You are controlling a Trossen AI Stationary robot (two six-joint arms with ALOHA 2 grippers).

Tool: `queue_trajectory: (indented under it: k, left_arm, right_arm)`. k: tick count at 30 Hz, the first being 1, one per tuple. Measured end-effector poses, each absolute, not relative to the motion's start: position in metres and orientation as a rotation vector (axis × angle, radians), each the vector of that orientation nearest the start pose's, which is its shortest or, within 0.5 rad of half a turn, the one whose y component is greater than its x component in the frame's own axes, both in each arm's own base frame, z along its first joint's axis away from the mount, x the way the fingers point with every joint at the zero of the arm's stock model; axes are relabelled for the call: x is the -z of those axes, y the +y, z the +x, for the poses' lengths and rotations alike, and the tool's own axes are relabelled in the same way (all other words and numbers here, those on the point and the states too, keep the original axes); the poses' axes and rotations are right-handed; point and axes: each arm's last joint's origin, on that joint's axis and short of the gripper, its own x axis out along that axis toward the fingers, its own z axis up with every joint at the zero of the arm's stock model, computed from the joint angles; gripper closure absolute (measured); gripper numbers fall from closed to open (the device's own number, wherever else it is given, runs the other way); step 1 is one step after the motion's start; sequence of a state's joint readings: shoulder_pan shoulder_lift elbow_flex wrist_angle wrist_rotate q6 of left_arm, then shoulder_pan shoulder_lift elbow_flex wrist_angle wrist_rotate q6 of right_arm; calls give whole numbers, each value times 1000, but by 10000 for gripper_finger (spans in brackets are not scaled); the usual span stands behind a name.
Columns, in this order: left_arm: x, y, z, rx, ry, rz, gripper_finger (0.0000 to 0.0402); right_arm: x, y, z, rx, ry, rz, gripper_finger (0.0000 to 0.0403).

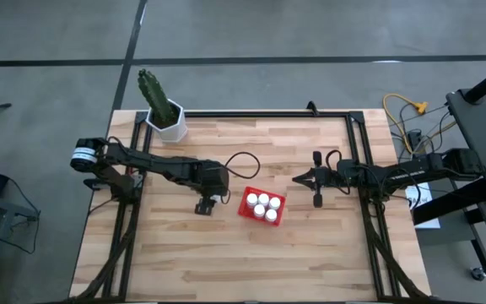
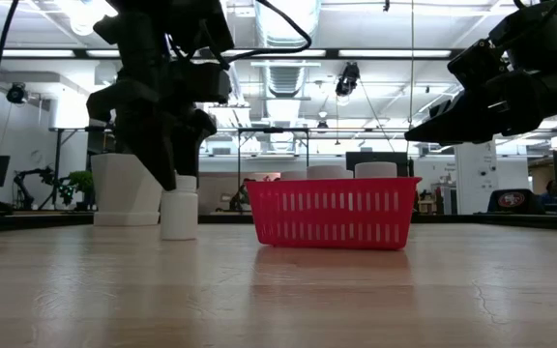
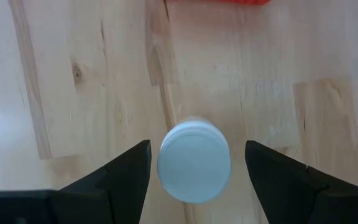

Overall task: Pick and place pill bottles into a basket
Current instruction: Put the white pill bottle into the red bin

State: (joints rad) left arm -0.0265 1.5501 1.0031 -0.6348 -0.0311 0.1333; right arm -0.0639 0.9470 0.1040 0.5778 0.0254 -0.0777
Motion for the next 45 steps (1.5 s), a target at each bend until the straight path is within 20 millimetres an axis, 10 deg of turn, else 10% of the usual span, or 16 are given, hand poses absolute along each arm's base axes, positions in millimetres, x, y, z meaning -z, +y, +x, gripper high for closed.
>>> queue_trajectory:
  k: [19, 31, 45]
  left_arm:
    - [-199, -7, 289, 82, 1178, 127, 260]
    - [-262, -10, 294, 185, 980, 123, 260]
    - [-282, -14, 308, 295, 819, 143, 260]
  right_arm:
    - [-150, -11, 167, 78, 266, -76, 394]
    - [-150, -11, 167, 79, 262, -77, 394]
    - [-150, -11, 167, 79, 258, -84, 394]
